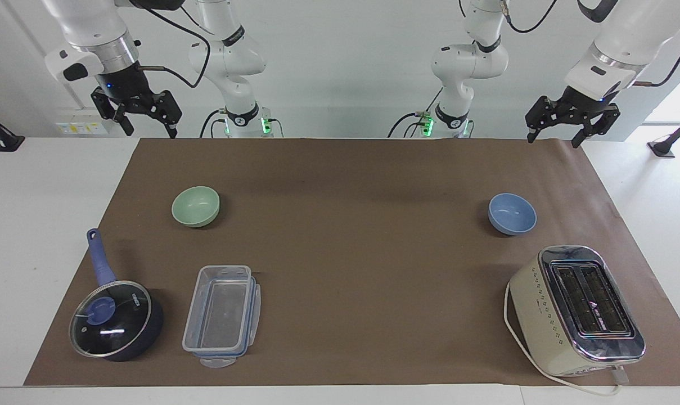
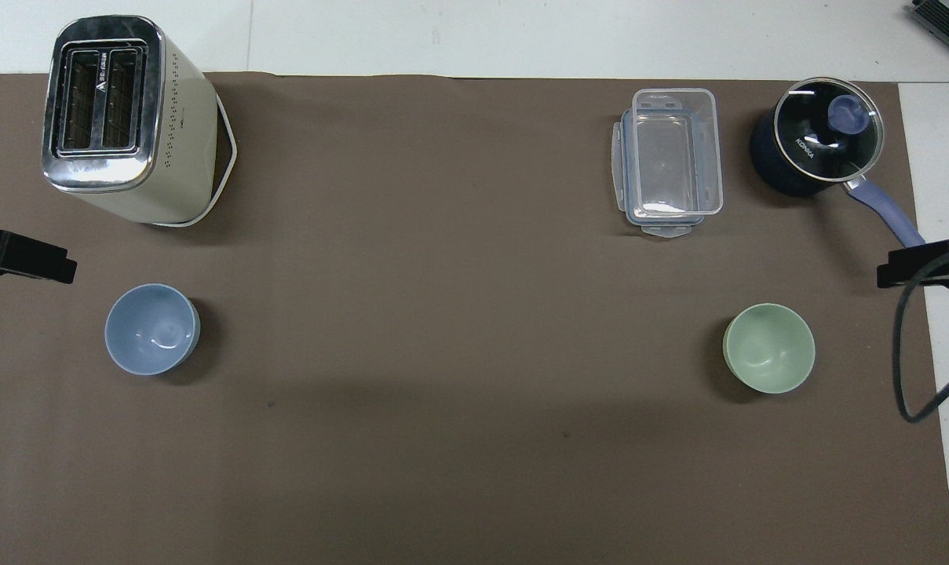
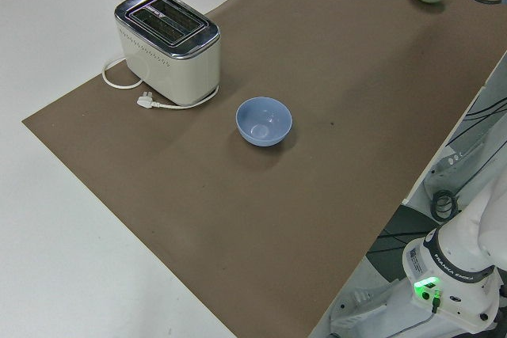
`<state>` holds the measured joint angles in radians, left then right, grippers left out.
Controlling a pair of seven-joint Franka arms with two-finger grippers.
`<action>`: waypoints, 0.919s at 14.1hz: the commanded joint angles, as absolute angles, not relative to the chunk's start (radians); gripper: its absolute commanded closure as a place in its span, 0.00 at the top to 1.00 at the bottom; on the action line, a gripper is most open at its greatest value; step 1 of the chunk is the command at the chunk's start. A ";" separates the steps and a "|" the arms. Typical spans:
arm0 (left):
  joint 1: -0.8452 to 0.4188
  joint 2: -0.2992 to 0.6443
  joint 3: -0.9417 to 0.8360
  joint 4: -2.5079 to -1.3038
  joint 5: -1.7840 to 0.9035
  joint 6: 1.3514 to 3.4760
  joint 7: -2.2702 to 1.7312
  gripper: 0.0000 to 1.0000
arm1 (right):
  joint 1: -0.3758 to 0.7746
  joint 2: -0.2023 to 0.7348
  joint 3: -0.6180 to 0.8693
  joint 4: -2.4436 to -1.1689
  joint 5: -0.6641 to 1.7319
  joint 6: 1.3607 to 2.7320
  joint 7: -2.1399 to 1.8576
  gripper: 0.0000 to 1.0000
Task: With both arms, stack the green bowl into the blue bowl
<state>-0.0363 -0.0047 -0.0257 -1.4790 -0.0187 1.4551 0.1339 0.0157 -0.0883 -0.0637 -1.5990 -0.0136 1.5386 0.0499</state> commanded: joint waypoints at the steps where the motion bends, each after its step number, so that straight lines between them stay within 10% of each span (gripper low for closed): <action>1: -0.032 -0.034 -0.028 -1.512 -0.003 1.451 0.127 1.00 | 0.003 -0.101 -0.057 -1.617 -0.006 1.546 0.063 1.00; 13: 0.073 -0.135 -0.023 -1.833 -0.017 1.702 0.233 1.00 | 0.003 -0.103 -0.057 -1.618 -0.006 1.545 0.063 1.00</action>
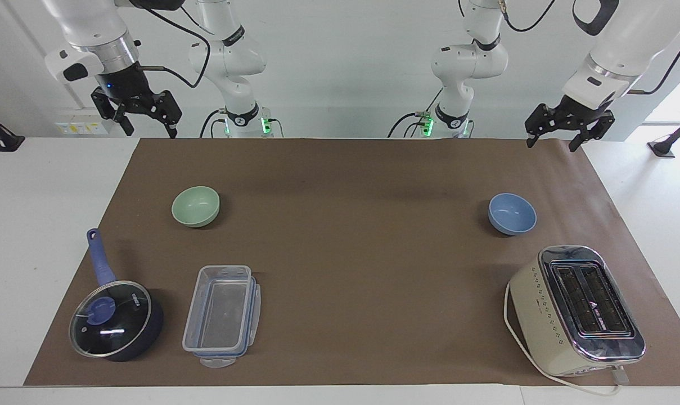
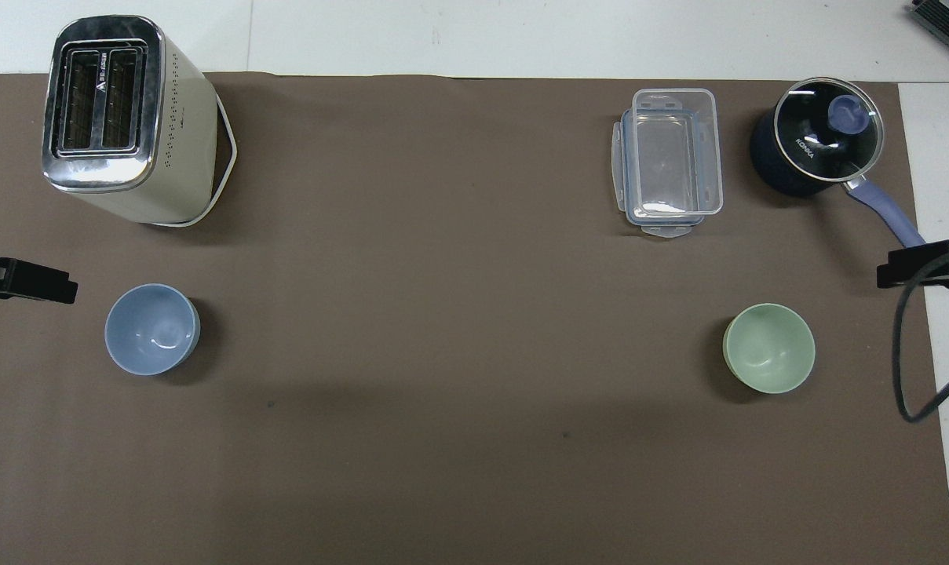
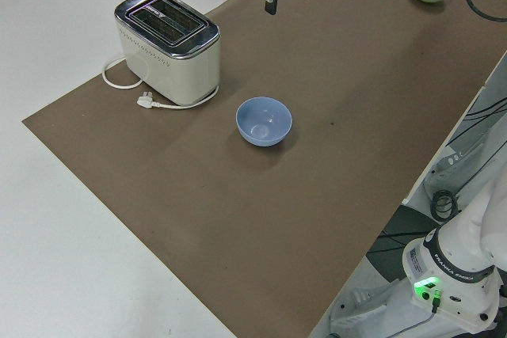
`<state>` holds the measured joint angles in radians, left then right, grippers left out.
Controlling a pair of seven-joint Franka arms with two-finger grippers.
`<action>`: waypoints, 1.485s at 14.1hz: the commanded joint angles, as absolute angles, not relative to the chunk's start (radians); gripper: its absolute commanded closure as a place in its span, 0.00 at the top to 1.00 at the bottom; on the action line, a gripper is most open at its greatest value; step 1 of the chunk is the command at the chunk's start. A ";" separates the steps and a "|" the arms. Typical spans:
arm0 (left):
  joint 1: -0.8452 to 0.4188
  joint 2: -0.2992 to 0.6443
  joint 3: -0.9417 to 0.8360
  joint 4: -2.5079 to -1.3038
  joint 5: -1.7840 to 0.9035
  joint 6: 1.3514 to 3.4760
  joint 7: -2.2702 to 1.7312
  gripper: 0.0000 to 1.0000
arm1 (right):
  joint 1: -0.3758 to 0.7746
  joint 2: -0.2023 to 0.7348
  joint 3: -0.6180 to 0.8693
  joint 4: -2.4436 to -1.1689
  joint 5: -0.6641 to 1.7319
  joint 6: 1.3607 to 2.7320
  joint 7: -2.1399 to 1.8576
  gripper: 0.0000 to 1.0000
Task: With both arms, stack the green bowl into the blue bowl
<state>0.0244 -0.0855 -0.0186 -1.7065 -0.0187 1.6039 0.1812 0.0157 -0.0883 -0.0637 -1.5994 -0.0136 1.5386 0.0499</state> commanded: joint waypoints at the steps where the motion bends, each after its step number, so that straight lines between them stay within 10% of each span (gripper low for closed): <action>1: 0.096 -0.138 -0.025 -1.874 -0.021 1.745 0.248 1.00 | 0.003 -0.103 -0.057 -1.620 -0.006 1.545 0.063 1.00; 15: 0.218 0.037 -0.025 -2.230 -0.175 2.240 0.405 0.97 | 0.002 -0.110 -0.058 -1.632 -0.006 1.546 0.063 1.00; 18: 0.219 0.075 -0.023 -2.230 -0.189 2.261 0.406 0.83 | 0.002 -0.110 -0.058 -1.635 -0.006 1.546 0.063 1.00; 21: 0.229 0.075 -0.023 -2.229 -0.189 2.252 0.405 0.40 | 0.002 -0.112 -0.058 -1.637 -0.006 1.546 0.061 1.00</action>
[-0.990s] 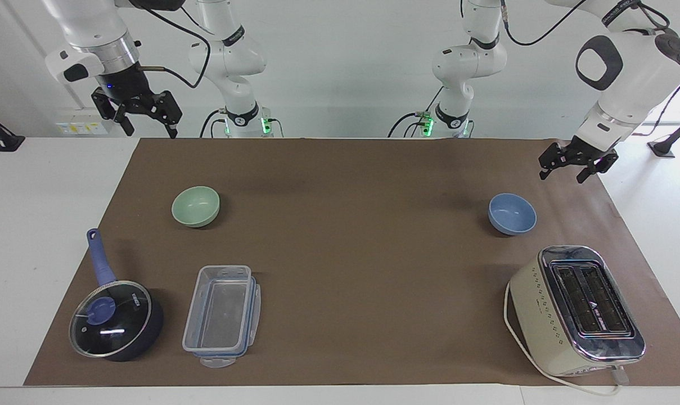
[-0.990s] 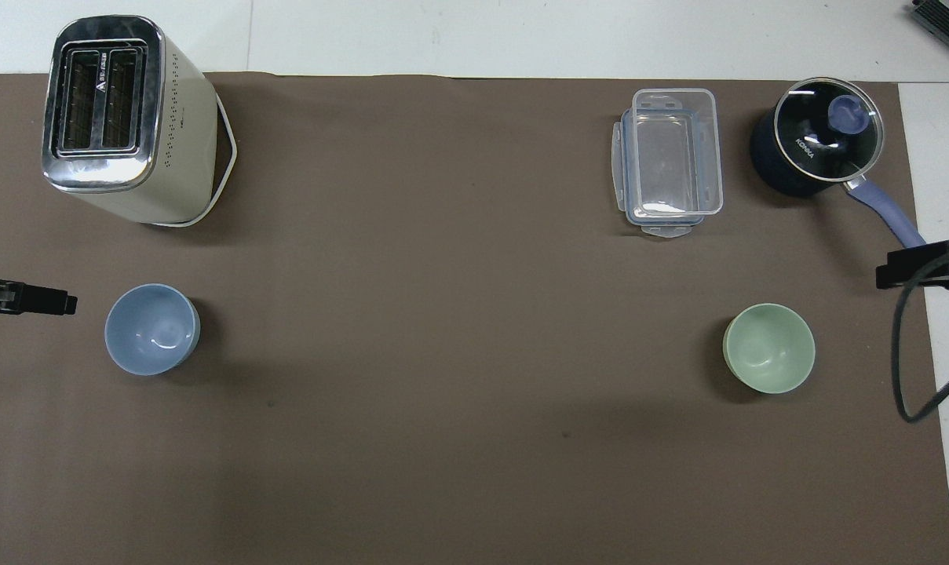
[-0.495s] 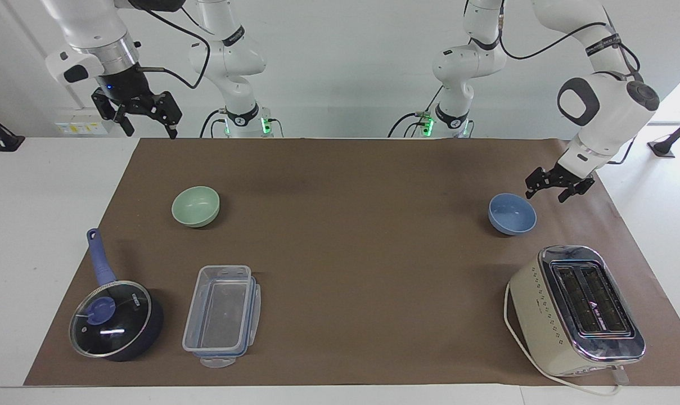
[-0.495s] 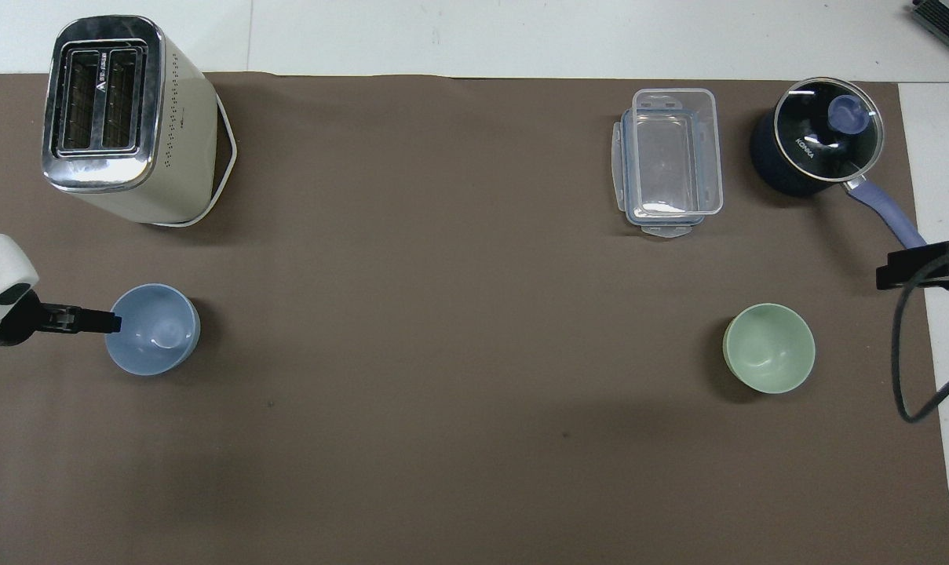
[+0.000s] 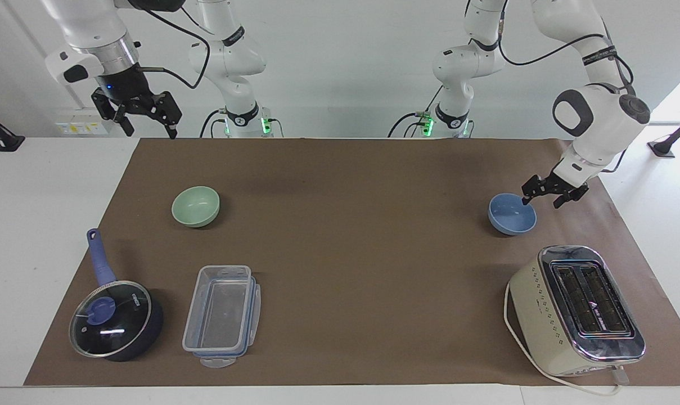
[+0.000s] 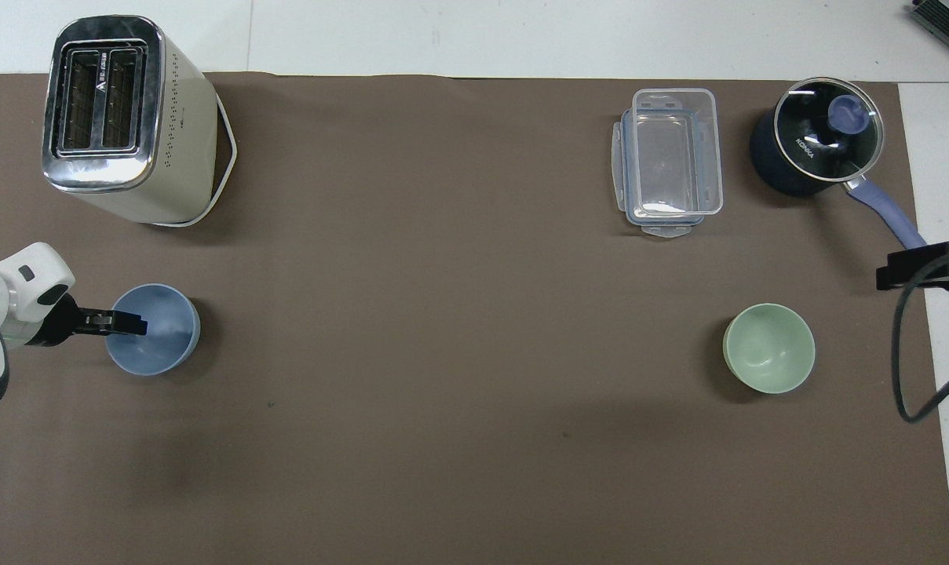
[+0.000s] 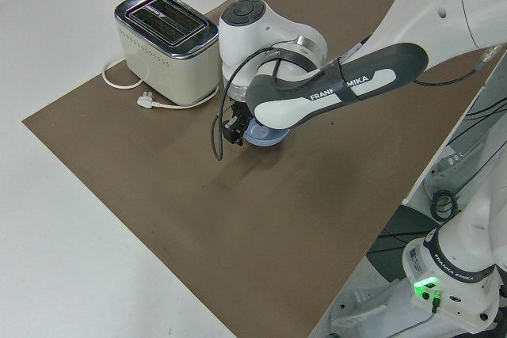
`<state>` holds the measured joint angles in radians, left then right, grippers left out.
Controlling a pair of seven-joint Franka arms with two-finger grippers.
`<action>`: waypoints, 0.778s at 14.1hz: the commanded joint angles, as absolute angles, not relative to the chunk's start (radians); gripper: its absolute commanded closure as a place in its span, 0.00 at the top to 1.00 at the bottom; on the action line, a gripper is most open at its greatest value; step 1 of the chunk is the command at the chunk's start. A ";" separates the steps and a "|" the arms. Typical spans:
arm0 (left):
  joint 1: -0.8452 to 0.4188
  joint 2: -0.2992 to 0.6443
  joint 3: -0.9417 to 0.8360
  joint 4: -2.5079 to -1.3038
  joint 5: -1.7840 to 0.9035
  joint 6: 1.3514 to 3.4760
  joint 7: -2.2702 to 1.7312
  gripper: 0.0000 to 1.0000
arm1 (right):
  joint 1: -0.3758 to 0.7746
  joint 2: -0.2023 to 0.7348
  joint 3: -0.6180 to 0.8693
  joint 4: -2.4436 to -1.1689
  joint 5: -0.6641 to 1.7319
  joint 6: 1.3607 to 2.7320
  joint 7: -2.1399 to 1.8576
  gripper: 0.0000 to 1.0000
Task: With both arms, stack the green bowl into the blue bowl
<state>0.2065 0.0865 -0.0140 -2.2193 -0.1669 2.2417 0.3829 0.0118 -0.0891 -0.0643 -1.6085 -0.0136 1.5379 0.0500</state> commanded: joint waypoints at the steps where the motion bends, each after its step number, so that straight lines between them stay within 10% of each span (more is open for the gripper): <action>1: 0.232 0.075 -0.023 -2.227 -0.189 2.249 0.405 0.24 | 0.002 -0.113 -0.058 -1.637 -0.006 1.546 0.063 1.00; 3: 0.242 0.075 -0.023 -2.226 -0.189 2.244 0.407 0.00 | 0.000 -0.114 -0.058 -1.638 -0.006 1.546 0.061 1.00; 11: 0.157 -0.037 -0.032 -2.207 -0.189 2.109 0.367 0.00 | -0.032 -0.112 -0.060 -1.654 -0.006 1.561 0.043 1.00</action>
